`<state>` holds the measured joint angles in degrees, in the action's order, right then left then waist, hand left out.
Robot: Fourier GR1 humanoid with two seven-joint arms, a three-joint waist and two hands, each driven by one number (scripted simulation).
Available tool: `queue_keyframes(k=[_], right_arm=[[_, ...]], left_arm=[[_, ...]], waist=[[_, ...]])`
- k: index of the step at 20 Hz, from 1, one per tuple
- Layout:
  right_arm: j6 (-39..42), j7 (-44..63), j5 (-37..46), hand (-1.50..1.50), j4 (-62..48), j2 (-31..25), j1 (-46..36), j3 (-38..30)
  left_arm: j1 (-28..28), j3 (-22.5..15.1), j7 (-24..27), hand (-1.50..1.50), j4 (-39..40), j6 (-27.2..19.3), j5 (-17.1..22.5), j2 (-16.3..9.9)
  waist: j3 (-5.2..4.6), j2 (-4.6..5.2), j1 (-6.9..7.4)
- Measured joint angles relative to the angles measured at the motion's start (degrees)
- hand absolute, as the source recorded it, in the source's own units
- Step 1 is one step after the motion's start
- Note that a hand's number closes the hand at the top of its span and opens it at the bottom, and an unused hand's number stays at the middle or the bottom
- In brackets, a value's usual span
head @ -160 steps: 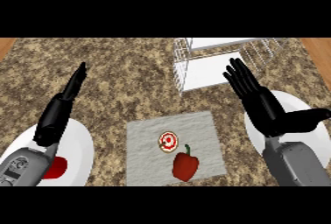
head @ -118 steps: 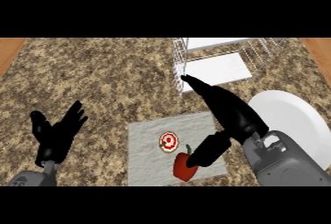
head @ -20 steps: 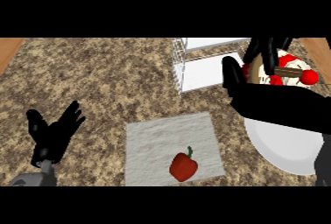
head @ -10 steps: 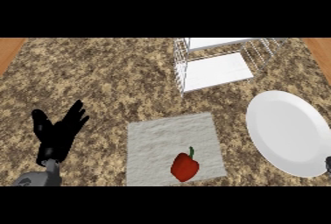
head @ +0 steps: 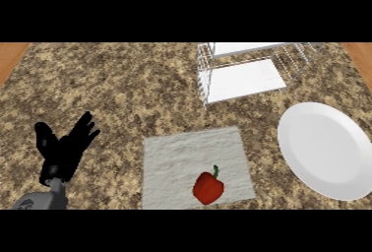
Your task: Pick the cupcake from the placemat and place it in the tiered shelf
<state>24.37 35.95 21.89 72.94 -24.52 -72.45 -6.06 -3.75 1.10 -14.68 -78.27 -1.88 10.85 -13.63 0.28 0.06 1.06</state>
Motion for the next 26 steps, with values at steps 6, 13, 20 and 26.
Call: queue_keyframes(k=[6, 13, 20, 26], right_arm=[[-3.87, -8.81, 4.89, 1.50, -10.09, 0.40, -1.47, 2.16], [-9.42, -17.10, 9.25, 1.50, -22.41, 0.98, -4.45, 2.48], [-13.12, -24.57, 10.83, 1.50, -30.43, 1.00, -6.20, 1.33], [-14.89, -29.24, 11.59, 1.50, -34.68, 1.97, -6.99, 0.94]], left_arm=[[-0.51, 0.50, -0.04, 0.00, 0.45, 0.42, -0.09, 0.14], [-0.27, 0.46, 0.16, 0.00, -0.10, 0.65, -0.57, 0.60], [-0.42, 0.59, -1.34, 0.00, -0.62, 0.09, -1.11, 1.13], [-0.25, 1.20, -1.05, 0.00, -0.60, 0.56, -1.17, 1.15]], waist=[[0.02, 0.08, 0.23], [-0.02, 0.19, 0.46], [0.06, 0.12, 0.38], [0.02, 0.07, 0.21]])
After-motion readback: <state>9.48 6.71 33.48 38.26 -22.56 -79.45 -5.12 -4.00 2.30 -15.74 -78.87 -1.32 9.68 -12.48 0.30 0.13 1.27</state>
